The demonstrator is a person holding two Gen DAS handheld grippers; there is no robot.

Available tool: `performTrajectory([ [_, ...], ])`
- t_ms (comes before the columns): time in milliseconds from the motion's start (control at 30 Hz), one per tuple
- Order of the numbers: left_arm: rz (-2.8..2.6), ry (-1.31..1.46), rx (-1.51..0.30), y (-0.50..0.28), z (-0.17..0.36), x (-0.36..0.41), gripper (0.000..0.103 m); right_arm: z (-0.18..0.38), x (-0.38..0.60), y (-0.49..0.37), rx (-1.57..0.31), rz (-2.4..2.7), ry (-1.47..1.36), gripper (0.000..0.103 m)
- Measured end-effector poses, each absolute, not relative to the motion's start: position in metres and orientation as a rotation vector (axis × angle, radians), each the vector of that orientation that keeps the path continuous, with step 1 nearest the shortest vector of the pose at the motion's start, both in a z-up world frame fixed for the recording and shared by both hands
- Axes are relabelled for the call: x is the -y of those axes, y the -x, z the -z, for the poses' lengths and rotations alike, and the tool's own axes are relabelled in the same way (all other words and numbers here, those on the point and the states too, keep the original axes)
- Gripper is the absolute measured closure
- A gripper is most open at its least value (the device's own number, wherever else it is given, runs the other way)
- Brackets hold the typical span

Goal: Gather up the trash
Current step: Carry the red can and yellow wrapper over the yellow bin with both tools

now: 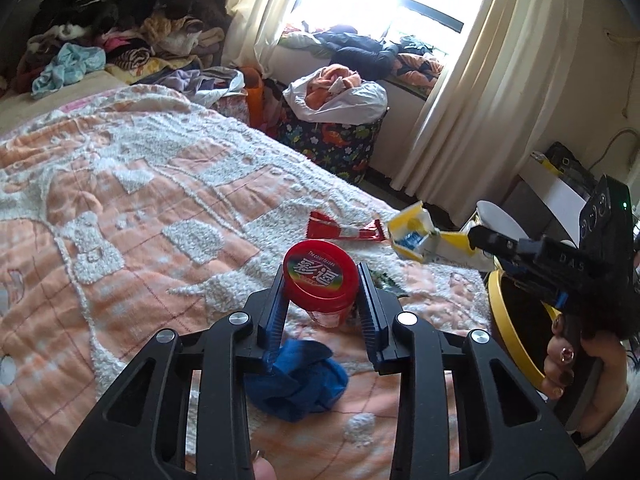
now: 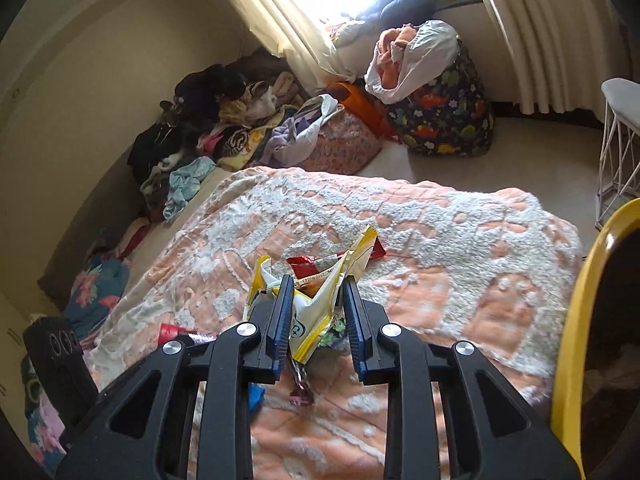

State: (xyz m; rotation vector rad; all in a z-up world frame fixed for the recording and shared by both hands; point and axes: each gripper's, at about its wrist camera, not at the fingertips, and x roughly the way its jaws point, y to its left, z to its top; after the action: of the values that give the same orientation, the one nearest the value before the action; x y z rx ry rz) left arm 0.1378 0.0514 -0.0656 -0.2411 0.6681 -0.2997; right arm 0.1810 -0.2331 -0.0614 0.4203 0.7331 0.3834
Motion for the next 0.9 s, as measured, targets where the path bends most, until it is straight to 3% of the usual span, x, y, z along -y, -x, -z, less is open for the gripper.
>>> performTrajectory([
  [900, 0.395, 0.166, -0.607, -0.122, 0.029, 0.007, 0.077, 0.04, 0.283, -0.125, -0.662, -0.317, -0.417, 0.079],
])
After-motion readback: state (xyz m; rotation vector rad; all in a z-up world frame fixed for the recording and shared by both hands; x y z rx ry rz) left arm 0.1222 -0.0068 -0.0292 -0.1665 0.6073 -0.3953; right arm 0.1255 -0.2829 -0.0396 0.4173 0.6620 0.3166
